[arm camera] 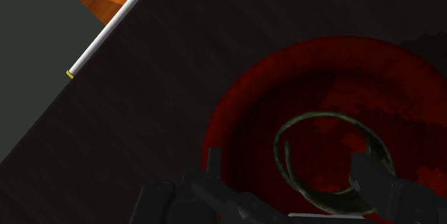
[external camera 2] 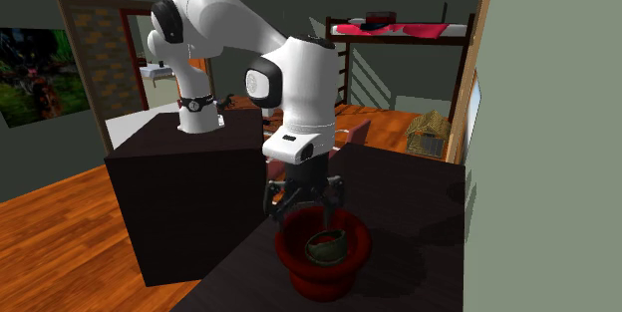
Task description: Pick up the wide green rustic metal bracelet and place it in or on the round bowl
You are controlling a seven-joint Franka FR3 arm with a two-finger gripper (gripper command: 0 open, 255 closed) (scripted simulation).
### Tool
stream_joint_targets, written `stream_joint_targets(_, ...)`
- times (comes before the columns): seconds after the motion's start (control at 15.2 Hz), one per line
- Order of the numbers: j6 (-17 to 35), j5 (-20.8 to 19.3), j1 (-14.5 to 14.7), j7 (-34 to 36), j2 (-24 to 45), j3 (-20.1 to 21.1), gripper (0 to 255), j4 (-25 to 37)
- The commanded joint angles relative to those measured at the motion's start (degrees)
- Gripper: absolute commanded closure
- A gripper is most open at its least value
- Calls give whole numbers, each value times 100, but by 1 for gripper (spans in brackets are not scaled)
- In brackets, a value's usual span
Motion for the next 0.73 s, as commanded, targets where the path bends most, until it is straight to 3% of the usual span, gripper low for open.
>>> stream_joint_targets(0.0, 0, 0, 0, 0, 0, 0, 0, 0)
stream_joint_targets(0.26, -358, 82, -28, -18, -475, 93, 0, -124)
stream_joint_targets(0.66, -358, 82, -28, -18, -475, 93, 0, -124)
